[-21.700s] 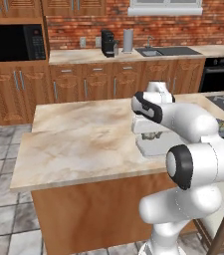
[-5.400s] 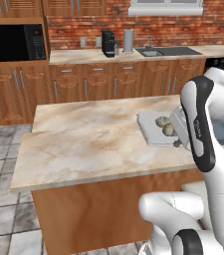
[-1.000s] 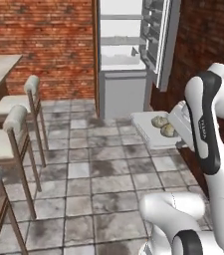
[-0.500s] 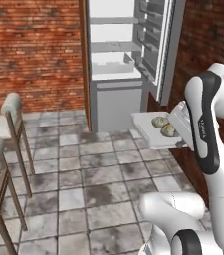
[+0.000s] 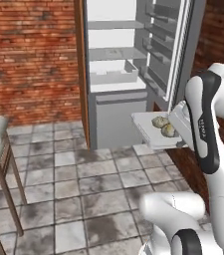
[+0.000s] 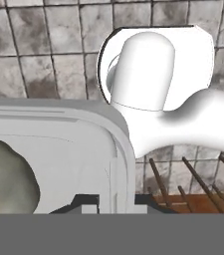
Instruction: Place two dumplings into each of the tupperware containers and then place the containers in the fridge.
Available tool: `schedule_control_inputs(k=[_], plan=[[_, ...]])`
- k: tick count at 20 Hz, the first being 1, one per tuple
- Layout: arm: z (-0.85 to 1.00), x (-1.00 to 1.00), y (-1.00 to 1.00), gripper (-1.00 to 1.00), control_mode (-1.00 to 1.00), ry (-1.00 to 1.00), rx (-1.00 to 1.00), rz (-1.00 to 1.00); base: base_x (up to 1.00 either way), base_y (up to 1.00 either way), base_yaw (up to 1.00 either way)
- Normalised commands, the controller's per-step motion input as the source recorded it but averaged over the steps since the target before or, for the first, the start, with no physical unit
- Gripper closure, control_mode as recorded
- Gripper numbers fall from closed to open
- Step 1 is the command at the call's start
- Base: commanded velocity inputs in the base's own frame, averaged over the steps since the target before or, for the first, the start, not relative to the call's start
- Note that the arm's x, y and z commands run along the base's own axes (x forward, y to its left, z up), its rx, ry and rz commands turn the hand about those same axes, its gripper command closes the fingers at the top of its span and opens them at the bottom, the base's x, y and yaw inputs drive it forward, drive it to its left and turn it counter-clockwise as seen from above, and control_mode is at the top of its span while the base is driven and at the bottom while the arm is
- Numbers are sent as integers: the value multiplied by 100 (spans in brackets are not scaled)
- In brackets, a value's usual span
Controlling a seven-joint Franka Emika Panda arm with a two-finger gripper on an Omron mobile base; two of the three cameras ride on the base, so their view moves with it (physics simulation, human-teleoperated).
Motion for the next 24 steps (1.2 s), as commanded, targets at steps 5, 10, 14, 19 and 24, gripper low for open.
schedule_control_inputs(k=[5,10,14,19,24], plan=[[0,0,0,100,100,0,0,0,100,0,-5],[0,0,0,100,100,0,0,0,90,0,-6],[0,0,0,100,100,0,0,0,88,0,-8],[0,0,0,100,100,0,0,0,87,-13,-10],[0,0,0,100,100,0,0,0,95,-17,-8]])
